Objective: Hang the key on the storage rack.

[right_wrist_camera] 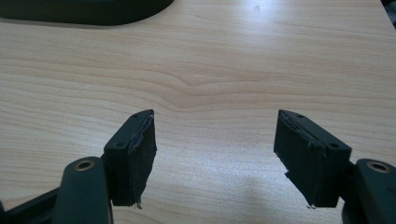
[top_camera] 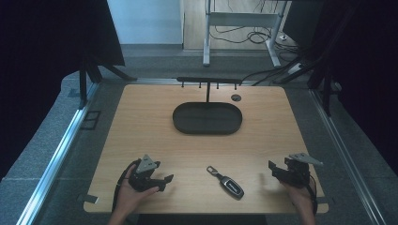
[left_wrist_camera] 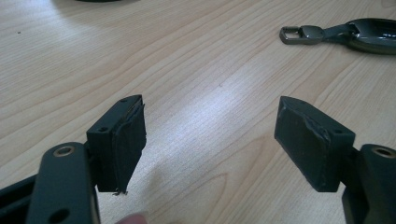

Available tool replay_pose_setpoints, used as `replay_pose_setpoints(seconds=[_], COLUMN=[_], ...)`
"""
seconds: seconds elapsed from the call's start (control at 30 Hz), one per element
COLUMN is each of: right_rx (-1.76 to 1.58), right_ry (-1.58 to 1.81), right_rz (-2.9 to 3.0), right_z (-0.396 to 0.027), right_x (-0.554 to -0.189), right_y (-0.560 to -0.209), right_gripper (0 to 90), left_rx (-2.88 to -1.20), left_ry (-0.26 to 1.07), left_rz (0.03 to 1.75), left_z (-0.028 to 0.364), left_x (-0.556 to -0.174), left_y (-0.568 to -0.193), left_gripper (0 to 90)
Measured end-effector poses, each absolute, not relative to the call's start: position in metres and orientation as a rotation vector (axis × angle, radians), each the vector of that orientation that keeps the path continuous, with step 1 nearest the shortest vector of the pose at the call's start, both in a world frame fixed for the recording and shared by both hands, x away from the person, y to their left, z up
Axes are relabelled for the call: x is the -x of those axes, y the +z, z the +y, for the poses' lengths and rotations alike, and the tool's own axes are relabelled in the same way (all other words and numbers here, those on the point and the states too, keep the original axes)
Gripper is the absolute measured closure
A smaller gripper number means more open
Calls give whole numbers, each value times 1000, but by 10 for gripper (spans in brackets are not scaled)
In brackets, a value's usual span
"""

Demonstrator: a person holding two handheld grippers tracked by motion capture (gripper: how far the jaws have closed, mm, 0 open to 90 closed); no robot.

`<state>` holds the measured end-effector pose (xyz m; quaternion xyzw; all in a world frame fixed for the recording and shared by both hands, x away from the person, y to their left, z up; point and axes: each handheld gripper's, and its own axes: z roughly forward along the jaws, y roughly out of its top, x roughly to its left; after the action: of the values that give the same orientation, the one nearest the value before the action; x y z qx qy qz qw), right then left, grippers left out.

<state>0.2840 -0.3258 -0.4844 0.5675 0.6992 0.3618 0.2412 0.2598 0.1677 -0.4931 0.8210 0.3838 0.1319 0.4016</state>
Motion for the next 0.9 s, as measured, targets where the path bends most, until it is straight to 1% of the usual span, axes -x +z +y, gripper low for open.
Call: replay_pose_setpoints(seconds=[0.3,0.6,0.9], right_rx=[-1519,-1501,-1498], right_ry=[1011,1023,1060], right_rz=[1917,1940,1948], right_z=[-327,-329,-329], right_x=[-282,-279,-278], right_y=[-481,-474,-471], right_gripper=[295,305,344], left_rx=[-2078,-2079,-2080], left_ry=[332,330,331], left_rz=[975,977,976], left_z=[168,169,168], left_x=[-260,-261,-261], left_y=[-494,-494,-495], left_gripper=[254,254,254])
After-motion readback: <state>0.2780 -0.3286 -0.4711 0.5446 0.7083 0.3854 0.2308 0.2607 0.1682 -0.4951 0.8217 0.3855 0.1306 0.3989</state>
